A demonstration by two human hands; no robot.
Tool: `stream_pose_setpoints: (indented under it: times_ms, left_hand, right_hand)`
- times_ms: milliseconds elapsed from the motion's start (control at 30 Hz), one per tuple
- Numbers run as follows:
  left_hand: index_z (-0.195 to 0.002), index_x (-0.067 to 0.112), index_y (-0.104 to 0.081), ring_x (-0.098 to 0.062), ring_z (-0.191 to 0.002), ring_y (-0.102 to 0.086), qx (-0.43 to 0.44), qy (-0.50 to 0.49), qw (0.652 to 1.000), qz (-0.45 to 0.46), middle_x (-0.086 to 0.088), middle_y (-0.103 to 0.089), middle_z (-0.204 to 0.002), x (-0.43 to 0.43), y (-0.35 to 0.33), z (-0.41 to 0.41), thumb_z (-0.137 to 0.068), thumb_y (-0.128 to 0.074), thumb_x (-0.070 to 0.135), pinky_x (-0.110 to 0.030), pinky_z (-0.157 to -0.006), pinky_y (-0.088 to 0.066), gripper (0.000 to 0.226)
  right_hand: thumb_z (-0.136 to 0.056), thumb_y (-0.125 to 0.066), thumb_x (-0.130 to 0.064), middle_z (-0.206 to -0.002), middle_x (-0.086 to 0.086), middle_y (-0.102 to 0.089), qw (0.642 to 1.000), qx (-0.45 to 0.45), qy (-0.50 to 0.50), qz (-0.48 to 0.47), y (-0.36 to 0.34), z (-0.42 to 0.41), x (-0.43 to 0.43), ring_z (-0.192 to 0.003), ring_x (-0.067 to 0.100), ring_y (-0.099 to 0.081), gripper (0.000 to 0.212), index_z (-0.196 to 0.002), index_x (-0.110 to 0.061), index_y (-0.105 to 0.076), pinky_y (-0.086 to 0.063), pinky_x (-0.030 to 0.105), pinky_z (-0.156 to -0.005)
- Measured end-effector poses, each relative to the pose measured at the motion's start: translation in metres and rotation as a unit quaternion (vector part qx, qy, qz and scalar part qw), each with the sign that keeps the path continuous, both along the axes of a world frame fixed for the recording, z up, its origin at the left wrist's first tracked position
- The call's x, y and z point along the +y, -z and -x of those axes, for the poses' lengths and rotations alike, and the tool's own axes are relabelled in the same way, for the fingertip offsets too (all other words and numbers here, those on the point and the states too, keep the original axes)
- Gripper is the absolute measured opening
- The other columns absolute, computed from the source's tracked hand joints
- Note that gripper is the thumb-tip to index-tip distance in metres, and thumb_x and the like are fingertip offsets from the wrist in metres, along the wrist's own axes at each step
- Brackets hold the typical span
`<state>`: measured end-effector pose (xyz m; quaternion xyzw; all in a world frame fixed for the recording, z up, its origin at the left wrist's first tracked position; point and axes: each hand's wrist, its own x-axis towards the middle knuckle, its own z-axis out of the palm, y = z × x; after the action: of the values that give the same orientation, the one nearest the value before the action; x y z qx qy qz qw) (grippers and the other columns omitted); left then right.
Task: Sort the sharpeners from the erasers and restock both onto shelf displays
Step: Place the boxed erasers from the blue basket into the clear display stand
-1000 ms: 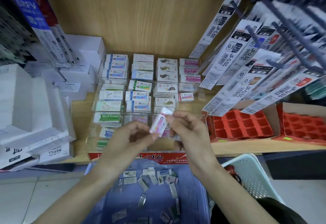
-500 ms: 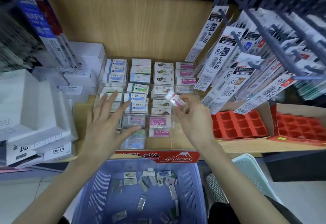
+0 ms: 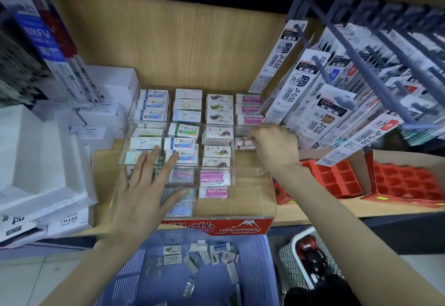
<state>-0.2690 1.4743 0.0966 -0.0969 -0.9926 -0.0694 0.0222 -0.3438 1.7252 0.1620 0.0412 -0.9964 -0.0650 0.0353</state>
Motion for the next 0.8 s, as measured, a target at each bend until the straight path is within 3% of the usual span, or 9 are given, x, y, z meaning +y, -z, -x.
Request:
stream_pose_setpoints:
  times_ms: [267, 367, 433, 467, 500, 567, 600, 667, 800]
  left_hand:
    - [-0.147, 0.027, -0.024, -0.033, -0.138, -0.031, -0.010, -0.007, 1.000, -0.002, -0.014, -0.034, -0.150, 0.003, -0.002, 0.000, -0.086, -0.025, 0.066, -0.059, -0.105, -0.017, 0.072]
    - [-0.144, 0.024, -0.031, -0.034, -0.137, -0.033, -0.031, -0.011, 0.999, -0.011, -0.017, -0.037, -0.147, 0.006, -0.010, -0.001, -0.087, -0.020, 0.066, -0.062, -0.104, -0.022, 0.071]
    - [-0.136, 0.019, -0.044, -0.032, -0.136, -0.033, -0.012, 0.001, 0.999, -0.039, -0.016, -0.044, -0.142, 0.014, -0.021, -0.005, -0.089, -0.021, 0.063, -0.061, -0.103, -0.027, 0.069]
    - [-0.131, 0.018, -0.051, -0.028, -0.134, -0.035, 0.004, 0.017, 0.997, -0.072, -0.012, -0.048, -0.140, 0.018, -0.029, -0.009, -0.089, -0.027, 0.061, -0.057, -0.103, -0.030, 0.065]
    - [-0.127, 0.021, -0.055, -0.021, -0.131, -0.040, 0.018, 0.034, 0.990, -0.135, -0.005, -0.052, -0.137, 0.022, -0.036, -0.011, -0.090, -0.034, 0.059, -0.049, -0.104, -0.035, 0.058]
    - [-0.122, 0.035, -0.052, 0.001, -0.118, -0.049, -0.039, 0.043, 0.941, -0.334, 0.015, -0.056, -0.127, 0.026, -0.056, -0.017, -0.087, -0.047, 0.059, -0.021, -0.102, -0.039, 0.043]
    - [-0.119, 0.040, -0.051, 0.006, -0.112, -0.053, -0.109, 0.049, 0.897, -0.426, 0.021, -0.061, -0.120, 0.028, -0.065, -0.020, -0.083, -0.053, 0.059, -0.014, -0.098, -0.041, 0.040]
    - [-0.116, 0.038, -0.053, 0.001, -0.103, -0.062, -0.176, 0.054, 0.826, -0.532, 0.015, -0.069, -0.105, 0.030, -0.072, -0.023, -0.084, -0.063, 0.047, -0.013, -0.088, -0.045, 0.035]
    - [-0.115, 0.027, -0.061, -0.011, -0.103, -0.063, -0.198, 0.012, 0.762, -0.616, 0.001, -0.069, -0.106, 0.031, -0.073, -0.029, -0.078, -0.062, 0.028, -0.022, -0.088, -0.049, 0.037]
  right_hand:
    - [-0.090, -0.058, -0.029, -0.115, 0.004, -0.053, 0.998, -0.026, 0.030, 0.056, 0.011, 0.000, 0.007, -0.115, 0.025, -0.046, 0.024, -0.107, -0.011, -0.060, -0.045, 0.036, -0.077]
    - [-0.093, -0.054, -0.035, -0.110, 0.003, -0.055, 0.991, 0.039, 0.027, 0.127, 0.000, -0.026, -0.001, -0.104, 0.021, -0.053, 0.025, -0.103, -0.013, -0.061, -0.044, 0.032, -0.069]
    - [-0.091, -0.053, -0.019, -0.100, 0.000, -0.060, 0.964, 0.080, -0.028, 0.250, -0.009, -0.055, -0.008, -0.087, 0.016, -0.058, 0.012, -0.098, -0.014, -0.061, -0.039, 0.027, -0.062]
    - [-0.088, -0.051, -0.008, -0.095, -0.001, -0.061, 0.933, 0.043, -0.057, 0.354, -0.014, -0.068, -0.011, -0.081, 0.010, -0.057, 0.015, -0.097, -0.016, -0.059, -0.039, 0.026, -0.062]
    - [-0.084, -0.046, 0.001, -0.093, -0.002, -0.063, 0.870, -0.036, -0.082, 0.485, -0.021, -0.078, -0.015, -0.077, 0.006, -0.056, 0.024, -0.097, -0.017, -0.056, -0.039, 0.023, -0.063]
    - [-0.077, -0.041, 0.008, -0.096, -0.001, -0.065, 0.681, -0.186, -0.125, 0.697, -0.032, -0.092, -0.022, -0.081, 0.009, -0.057, 0.033, -0.098, -0.015, -0.049, -0.043, 0.023, -0.059]
    - [-0.076, -0.042, 0.010, -0.099, -0.002, -0.065, 0.613, -0.225, -0.137, 0.745, -0.033, -0.093, -0.024, -0.086, 0.014, -0.057, 0.033, -0.100, -0.012, -0.046, -0.046, 0.025, -0.056]
    - [-0.076, -0.045, 0.013, -0.107, -0.006, -0.059, 0.563, -0.260, -0.155, 0.769, -0.032, -0.092, -0.030, -0.103, 0.019, -0.056, 0.036, -0.103, -0.011, -0.042, -0.050, 0.027, -0.055]
    - [-0.081, -0.047, 0.014, -0.124, -0.006, -0.042, 0.591, -0.250, -0.189, 0.744, -0.028, -0.091, -0.042, -0.124, 0.018, -0.048, 0.049, -0.118, -0.016, -0.033, -0.056, 0.030, -0.069]
